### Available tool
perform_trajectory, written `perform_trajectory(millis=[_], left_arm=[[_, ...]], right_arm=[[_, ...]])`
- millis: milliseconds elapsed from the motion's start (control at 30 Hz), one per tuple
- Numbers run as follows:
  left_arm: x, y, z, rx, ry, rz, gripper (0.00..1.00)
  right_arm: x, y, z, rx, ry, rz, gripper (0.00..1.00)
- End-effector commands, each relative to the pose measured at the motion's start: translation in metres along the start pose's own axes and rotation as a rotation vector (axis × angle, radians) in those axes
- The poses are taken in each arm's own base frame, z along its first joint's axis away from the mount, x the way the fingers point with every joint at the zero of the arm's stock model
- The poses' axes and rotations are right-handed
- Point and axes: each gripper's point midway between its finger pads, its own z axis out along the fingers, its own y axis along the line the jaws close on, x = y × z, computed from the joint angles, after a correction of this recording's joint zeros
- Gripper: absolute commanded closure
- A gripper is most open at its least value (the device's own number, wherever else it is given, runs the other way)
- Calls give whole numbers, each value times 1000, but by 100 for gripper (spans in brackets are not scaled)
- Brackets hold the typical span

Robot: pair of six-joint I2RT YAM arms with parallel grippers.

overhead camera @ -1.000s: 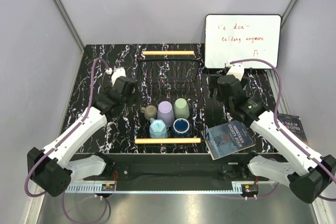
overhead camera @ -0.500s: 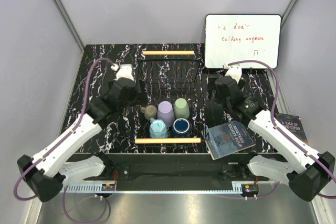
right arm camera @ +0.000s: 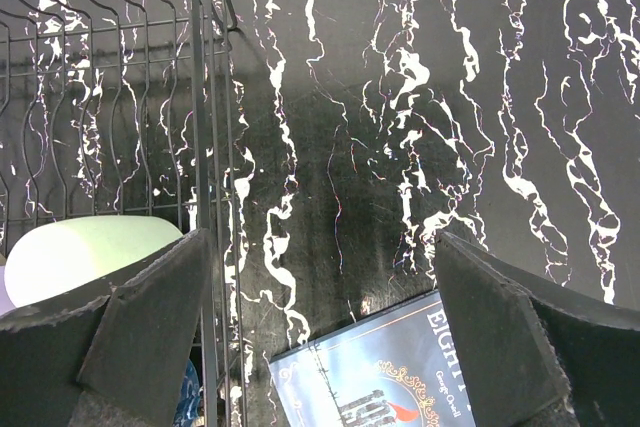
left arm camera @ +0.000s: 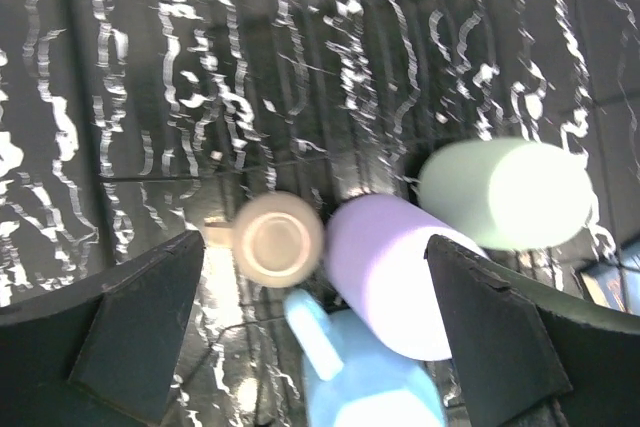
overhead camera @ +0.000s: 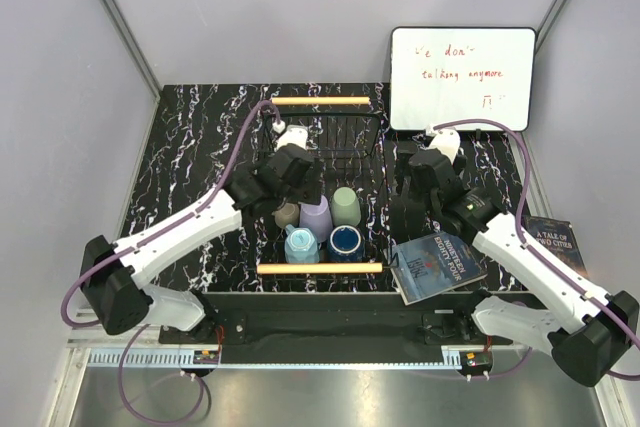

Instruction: Unload the cups from the dish rack

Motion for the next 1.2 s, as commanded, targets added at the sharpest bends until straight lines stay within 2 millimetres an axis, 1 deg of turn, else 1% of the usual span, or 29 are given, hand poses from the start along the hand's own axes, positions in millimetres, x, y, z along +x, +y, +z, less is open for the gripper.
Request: perform_trajectory(millis=[0, 167, 467, 700, 833, 900, 1033, 1167], left_arm=[[-26, -31, -10, 79, -73, -30, 1], [-14, -44, -6, 87, -50, -2, 1], [10, -44, 11, 64, 11, 11, 1], [16, -46, 14, 72, 27, 8, 1], [24, -49, 16, 77, 47, 11, 1], [27, -48, 18, 72, 55, 12, 1], [27, -48, 17, 70, 50, 10, 1], [34, -48, 18, 72, 68, 14, 1]], right_arm=[[-8, 8, -4, -38, -32, 29, 0], [-6, 9, -3, -41, -25, 27, 0], [-4, 8, -3, -40, -22, 29, 0], [-2, 8, -2, -39, -16, 29, 0], [0, 8, 0, -35, -9, 24, 0], [0, 8, 0, -35, -9, 24, 0], [-1, 9, 0, -36, -12, 24, 0], [-1, 9, 0, -34, -12, 26, 0]])
